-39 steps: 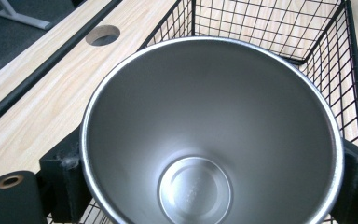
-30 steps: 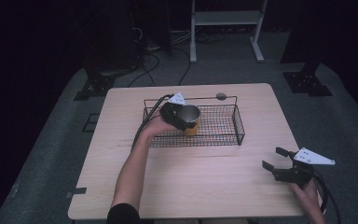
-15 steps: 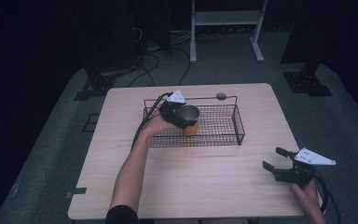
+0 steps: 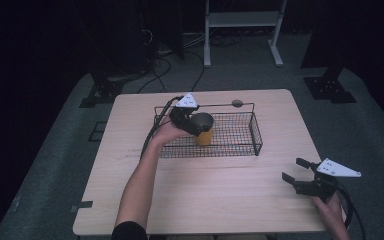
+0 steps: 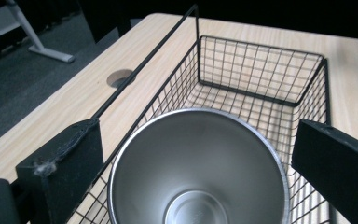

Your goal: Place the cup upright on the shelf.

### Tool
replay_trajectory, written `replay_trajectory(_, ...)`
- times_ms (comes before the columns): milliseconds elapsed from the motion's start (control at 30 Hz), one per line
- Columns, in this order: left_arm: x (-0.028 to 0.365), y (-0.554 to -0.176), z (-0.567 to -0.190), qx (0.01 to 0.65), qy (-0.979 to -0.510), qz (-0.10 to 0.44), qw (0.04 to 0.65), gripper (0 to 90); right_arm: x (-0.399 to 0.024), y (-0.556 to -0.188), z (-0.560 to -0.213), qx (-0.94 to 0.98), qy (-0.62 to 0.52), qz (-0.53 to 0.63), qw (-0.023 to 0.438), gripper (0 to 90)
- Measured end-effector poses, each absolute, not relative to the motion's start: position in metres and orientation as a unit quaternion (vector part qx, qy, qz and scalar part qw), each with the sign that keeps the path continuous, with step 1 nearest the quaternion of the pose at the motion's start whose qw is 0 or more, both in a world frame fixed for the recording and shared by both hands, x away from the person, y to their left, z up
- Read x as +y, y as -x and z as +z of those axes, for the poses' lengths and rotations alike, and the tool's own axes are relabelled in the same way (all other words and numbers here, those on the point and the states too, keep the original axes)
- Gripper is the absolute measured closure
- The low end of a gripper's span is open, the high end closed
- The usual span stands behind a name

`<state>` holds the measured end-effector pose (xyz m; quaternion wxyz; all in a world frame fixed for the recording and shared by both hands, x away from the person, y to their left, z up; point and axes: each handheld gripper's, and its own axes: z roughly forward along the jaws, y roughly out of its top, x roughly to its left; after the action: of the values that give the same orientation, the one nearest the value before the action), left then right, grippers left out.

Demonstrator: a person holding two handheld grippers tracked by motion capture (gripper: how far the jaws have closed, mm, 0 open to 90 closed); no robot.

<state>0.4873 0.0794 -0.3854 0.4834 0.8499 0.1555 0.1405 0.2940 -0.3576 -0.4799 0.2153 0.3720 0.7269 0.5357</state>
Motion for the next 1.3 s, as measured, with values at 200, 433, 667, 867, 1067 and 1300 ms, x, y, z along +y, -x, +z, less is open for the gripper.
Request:
replay_trajectory(200,0.083,-0.481,-0.377,0.156,-0.843,0.146,0.493,1.6,-0.357,-0.294,-0.480,0.728,-0.374,0.532,0.219,13.1)
replay_trajectory(433,0.088,-0.470,-0.370,0.150,-0.837,0.154,0.503,1.6,-0.356,-0.294,-0.480,0.728,-0.373,0.531,0.221,13.1)
replay_trajectory(667,0.094,-0.464,-0.369,0.155,-0.833,0.152,0.509,1.6,-0.356,-0.294,-0.480,0.728,-0.373,0.529,0.224,13.1)
replay_trajectory(867,0.096,-0.455,-0.367,0.153,-0.825,0.153,0.521,1.6,-0.356,-0.294,-0.480,0.728,-0.374,0.529,0.224,13.1)
replay_trajectory(1067,0.096,-0.446,-0.367,0.149,-0.824,0.156,0.525,1.6,-0.356,-0.294,-0.480,0.728,-0.373,0.529,0.224,13.1)
replay_trajectory(1300,0.100,-0.435,-0.367,0.144,-0.821,0.158,0.529,1.6,-0.356,-0.294,-0.480,0.728,-0.373,0.529,0.224,13.1)
